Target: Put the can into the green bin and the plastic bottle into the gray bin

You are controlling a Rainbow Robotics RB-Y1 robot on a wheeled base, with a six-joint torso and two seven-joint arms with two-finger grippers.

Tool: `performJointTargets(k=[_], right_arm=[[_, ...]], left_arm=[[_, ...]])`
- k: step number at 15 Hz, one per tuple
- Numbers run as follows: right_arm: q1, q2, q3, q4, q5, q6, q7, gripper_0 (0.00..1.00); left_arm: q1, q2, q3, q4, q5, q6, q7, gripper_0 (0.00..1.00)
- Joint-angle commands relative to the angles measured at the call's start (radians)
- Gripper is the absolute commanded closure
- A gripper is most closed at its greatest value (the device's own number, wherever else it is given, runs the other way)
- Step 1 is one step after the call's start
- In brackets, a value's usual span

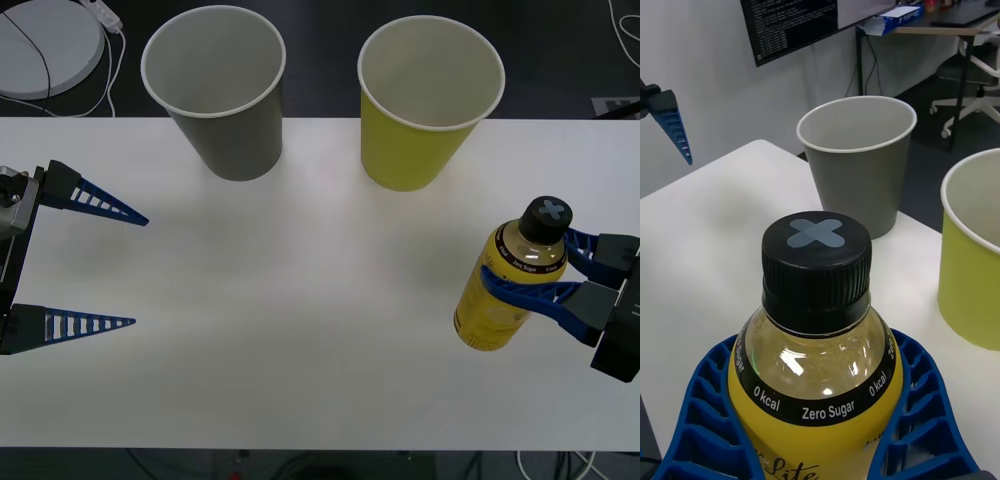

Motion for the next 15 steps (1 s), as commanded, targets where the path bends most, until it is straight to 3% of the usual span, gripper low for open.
performJointTargets(k=[1, 5, 11, 15], right_arm=[[-0.052, -0.035, 0.000, -0.016, 0.086, -0.002, -0.125, 1.00], [-0.141, -0.097, 0.012, -0.016, 0.191, -0.002, -0.318, 1.00], [-0.327, -0.201, 0.077, -0.010, 0.234, -0.009, -0.524, 1.00], [-0.529, -0.219, 0.103, 0.033, 0.263, -0.126, -0.668, 1.00]], left_arm=[[0.000, 0.000, 0.000, 0.000, 0.000, 0.000, 0.000, 0.00], [0.000, 0.000, 0.000, 0.000, 0.000, 0.000, 0.000, 0.00], [0.000, 0.000, 0.000, 0.000, 0.000, 0.000, 0.000, 0.00], [0.000, 0.000, 0.000, 0.000, 0.000, 0.000, 0.000, 0.00]])
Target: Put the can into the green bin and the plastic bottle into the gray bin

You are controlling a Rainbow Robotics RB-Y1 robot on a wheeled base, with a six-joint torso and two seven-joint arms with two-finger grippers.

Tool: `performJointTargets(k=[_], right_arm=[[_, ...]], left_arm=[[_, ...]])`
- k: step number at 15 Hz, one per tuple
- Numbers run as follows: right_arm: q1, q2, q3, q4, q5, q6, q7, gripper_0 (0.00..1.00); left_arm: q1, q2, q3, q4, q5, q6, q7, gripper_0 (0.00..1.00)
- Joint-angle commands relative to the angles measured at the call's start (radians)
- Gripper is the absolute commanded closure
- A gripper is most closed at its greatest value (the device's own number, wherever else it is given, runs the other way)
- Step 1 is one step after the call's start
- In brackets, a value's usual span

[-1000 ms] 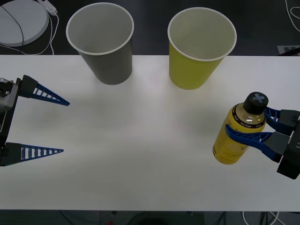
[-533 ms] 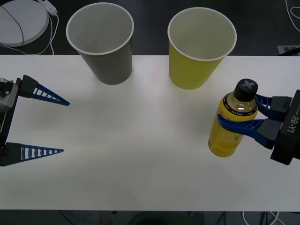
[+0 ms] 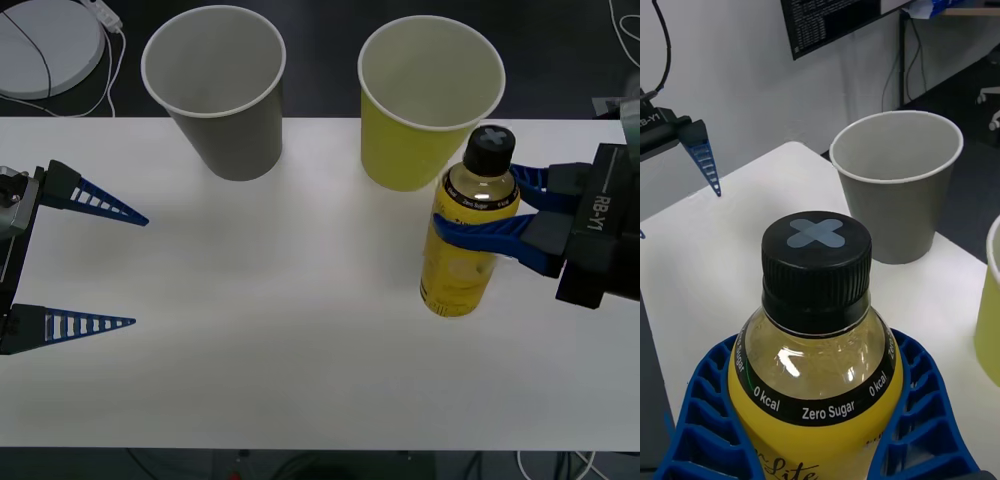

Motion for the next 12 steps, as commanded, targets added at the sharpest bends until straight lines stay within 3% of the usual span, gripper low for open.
performJointTargets(k=[1, 4, 12], right_arm=[[-0.115, -0.011, 0.005, 0.027, 0.018, -0.073, -0.088, 1.00], [-0.254, -0.053, 0.102, 0.085, 0.013, -0.080, -0.096, 1.00], [-0.691, -0.060, 0.467, 0.279, -0.027, -0.084, -0.098, 1.00]], left_arm=[[0.000, 0.000, 0.000, 0.000, 0.000, 0.000, 0.000, 0.00], [0.000, 0.000, 0.000, 0.000, 0.000, 0.000, 0.000, 0.00], [0.000, 0.000, 0.000, 0.000, 0.000, 0.000, 0.000, 0.00]])
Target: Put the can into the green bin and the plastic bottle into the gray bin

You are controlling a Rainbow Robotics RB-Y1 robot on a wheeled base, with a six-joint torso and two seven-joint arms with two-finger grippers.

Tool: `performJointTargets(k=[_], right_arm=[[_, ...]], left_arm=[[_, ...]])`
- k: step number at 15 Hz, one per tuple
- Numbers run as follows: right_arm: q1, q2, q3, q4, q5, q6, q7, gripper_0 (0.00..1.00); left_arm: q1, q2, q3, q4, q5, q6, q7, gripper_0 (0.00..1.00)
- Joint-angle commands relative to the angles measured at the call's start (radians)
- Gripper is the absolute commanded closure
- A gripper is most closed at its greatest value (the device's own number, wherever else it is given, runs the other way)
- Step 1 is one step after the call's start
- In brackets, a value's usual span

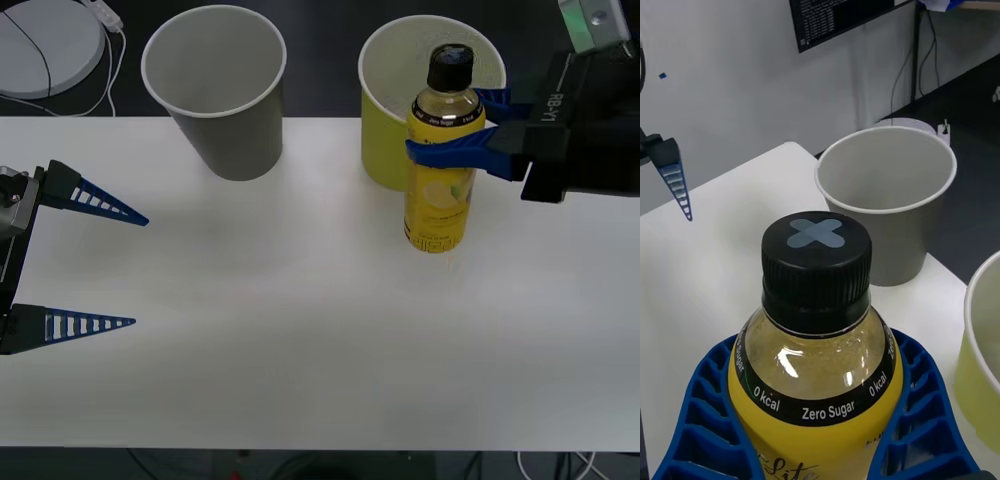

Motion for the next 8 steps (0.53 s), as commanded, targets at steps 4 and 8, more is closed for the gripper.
performJointTargets(k=[4, 8], right_arm=[[-0.371, 0.010, 0.262, 0.143, -0.023, -0.052, -0.067, 1.00], [-0.564, 0.079, 0.348, 0.274, -0.027, -0.170, -0.067, 1.00]], left_arm=[[0.000, 0.000, 0.000, 0.000, 0.000, 0.000, 0.000, 0.00], [0.000, 0.000, 0.000, 0.000, 0.000, 0.000, 0.000, 0.00]])
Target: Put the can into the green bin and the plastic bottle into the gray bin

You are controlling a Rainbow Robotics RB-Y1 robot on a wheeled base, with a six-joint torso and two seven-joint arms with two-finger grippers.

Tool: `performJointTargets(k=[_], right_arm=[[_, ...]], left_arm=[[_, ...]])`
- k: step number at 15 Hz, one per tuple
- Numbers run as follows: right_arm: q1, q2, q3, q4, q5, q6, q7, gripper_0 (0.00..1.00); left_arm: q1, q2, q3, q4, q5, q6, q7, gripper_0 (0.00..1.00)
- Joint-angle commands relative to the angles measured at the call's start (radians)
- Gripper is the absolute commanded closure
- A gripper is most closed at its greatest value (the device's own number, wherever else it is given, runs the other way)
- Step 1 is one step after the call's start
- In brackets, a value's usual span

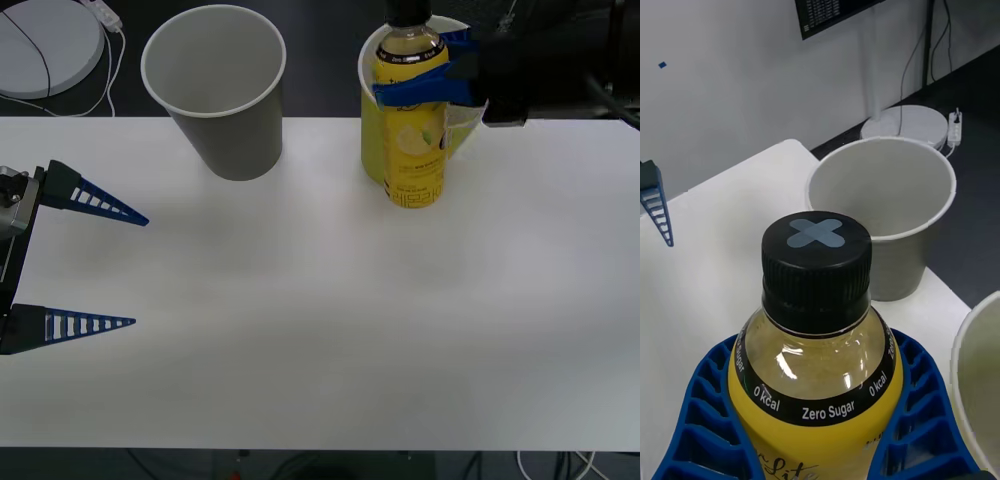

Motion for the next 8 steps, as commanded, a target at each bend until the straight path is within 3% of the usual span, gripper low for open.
performJointTargets(k=[1, 8], right_arm=[[-0.138, 0.055, 0.065, 0.100, -0.002, -0.077, -0.002, 1.00], [-0.431, 0.164, 0.302, 0.327, -0.010, -0.086, -0.002, 1.00]], left_arm=[[0.000, 0.000, 0.000, 0.000, 0.000, 0.000, 0.000, 0.00], [0.000, 0.000, 0.000, 0.000, 0.000, 0.000, 0.000, 0.00]])
